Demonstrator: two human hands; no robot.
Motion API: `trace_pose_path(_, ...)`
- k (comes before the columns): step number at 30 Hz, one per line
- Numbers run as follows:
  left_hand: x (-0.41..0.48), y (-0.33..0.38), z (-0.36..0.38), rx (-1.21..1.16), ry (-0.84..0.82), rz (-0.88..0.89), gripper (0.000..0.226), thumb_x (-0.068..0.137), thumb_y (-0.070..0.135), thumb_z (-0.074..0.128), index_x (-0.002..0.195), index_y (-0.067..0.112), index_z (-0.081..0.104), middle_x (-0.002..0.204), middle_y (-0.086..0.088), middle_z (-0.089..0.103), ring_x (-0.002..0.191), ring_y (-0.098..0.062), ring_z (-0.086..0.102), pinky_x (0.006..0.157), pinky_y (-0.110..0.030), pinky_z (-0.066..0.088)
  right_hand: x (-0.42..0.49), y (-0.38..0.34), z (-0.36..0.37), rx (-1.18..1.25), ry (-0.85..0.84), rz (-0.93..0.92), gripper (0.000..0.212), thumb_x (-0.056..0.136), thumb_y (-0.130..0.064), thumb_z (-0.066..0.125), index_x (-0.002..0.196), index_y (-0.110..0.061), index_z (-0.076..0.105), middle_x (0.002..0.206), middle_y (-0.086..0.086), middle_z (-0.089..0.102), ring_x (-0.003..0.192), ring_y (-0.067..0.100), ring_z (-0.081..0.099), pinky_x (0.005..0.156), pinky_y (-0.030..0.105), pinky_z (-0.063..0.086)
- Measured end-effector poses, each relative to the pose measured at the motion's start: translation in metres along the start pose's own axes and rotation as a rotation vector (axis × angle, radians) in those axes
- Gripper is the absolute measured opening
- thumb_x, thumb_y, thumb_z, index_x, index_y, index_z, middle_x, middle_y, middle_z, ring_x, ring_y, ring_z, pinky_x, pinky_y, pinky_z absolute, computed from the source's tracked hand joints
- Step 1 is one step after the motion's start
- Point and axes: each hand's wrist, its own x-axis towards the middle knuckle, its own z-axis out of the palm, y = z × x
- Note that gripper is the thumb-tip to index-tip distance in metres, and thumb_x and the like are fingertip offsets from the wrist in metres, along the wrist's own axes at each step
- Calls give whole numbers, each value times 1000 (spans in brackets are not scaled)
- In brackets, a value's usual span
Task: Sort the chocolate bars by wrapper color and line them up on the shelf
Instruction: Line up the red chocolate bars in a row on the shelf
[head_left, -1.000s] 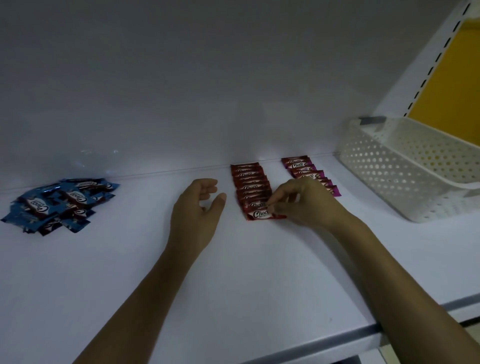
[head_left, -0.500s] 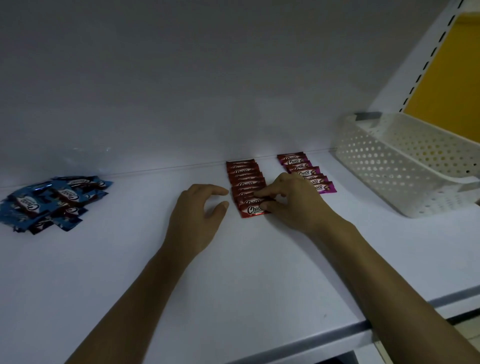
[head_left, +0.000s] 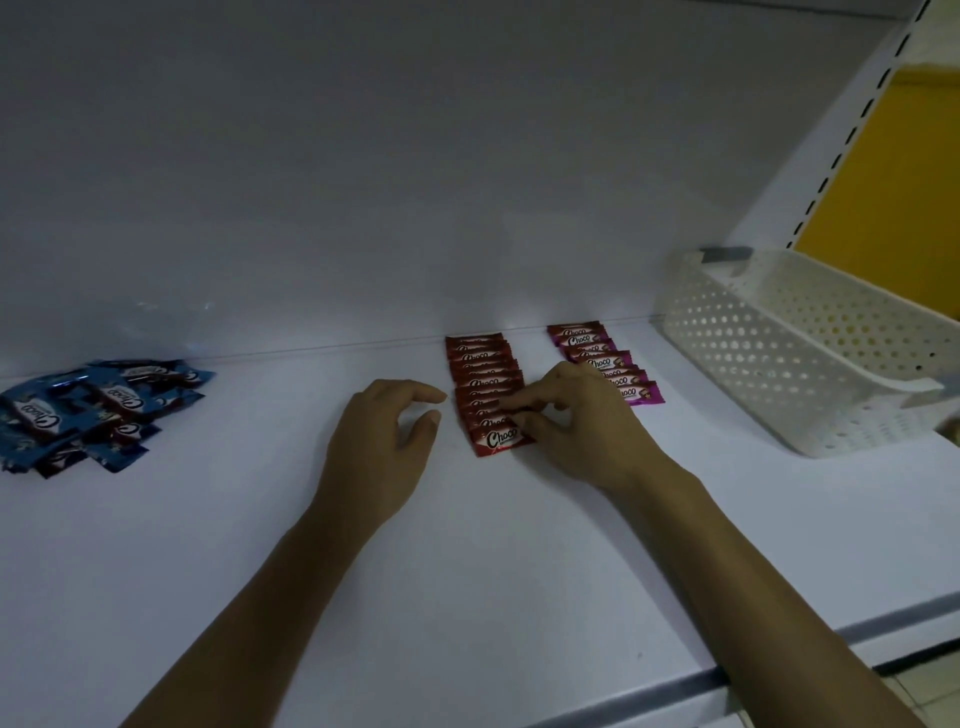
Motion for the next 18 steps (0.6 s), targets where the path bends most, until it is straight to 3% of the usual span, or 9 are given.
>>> trace_pose_path(5,-1,3,1,133,71,19,34,93,16,59,127,13,58,125,-1,58,118,-21,51,93,-23,36,-2,-3,-1,-39,44,14,37,88,-22,64,125,-17,62,118,4,62,111,21,51,94,23,32)
trace_pose_path(10,-1,9,1,275,29,37,48,95,24,57,140,14,45,143,-4,49,132,-22,41,105,-32,33,-1,-20,-4,-105,-51,19,48,93,-19,58,139,-18,47,147,3,42,141,18,29,113,26,15)
trace_pose_path(18,-14,-13,-52,454,42,-27,53,95,31,55,144,19,39,150,0,39,138,-21,32,111,-37,26,19,-80,30,-134,-233,-146,51,97,-20,48,146,-16,33,151,4,35,139,19,31,113,25,18)
